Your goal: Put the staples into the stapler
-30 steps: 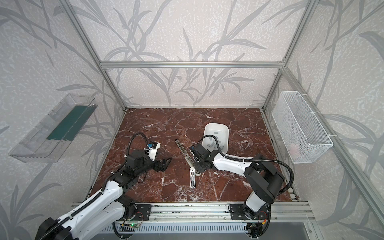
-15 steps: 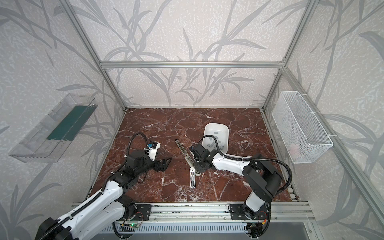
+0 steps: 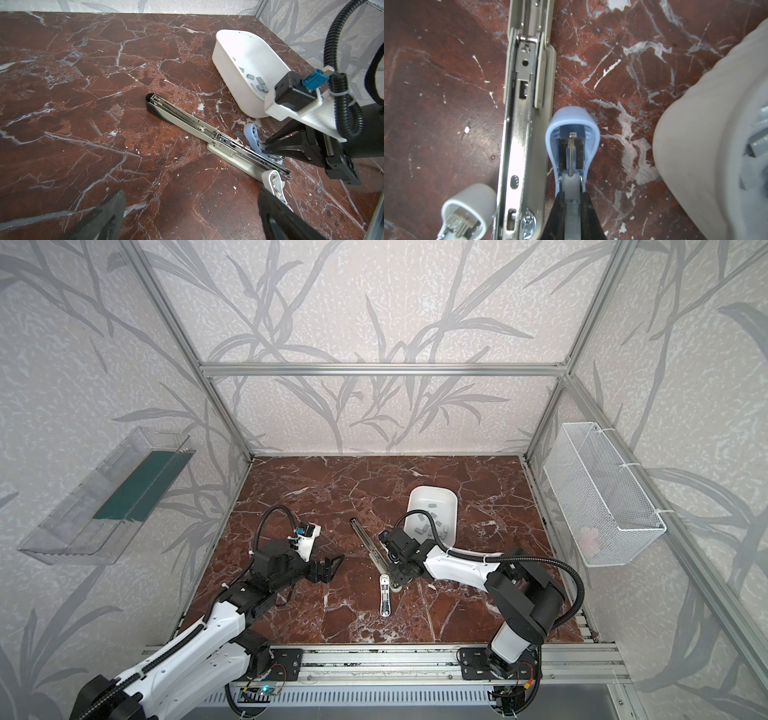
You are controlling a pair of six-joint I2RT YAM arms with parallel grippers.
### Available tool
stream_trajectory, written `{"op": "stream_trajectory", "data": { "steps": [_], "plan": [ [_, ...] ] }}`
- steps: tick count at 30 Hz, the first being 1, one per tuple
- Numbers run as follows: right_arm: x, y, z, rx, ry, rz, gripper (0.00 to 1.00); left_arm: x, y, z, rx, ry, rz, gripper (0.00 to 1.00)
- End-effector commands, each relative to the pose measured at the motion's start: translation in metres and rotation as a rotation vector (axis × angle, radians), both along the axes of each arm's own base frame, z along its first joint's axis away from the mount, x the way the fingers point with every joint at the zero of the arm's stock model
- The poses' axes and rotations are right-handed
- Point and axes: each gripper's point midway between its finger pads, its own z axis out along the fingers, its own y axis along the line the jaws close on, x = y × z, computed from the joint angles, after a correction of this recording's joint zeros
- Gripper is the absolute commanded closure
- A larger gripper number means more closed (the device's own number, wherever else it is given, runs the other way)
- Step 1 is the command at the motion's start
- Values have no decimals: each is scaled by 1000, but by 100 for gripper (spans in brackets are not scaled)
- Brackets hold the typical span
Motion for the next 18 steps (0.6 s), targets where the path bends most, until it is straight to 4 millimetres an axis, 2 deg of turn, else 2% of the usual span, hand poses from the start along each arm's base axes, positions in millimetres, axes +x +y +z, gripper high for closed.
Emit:
{"op": "stream_trajectory", "data": {
  "steps": [1, 17, 18],
  "plan": [
    [-5, 0, -6, -4, 52, -8, 100, 1, 0, 0, 3, -14, -7, 1],
    [-14, 0, -10, 20, 93, -24, 100, 1, 0, 0, 3, -14, -7, 1],
    [-14, 0, -11, 20, 95, -26, 98, 0, 0, -1, 3, -13, -7, 1]
  ]
}}
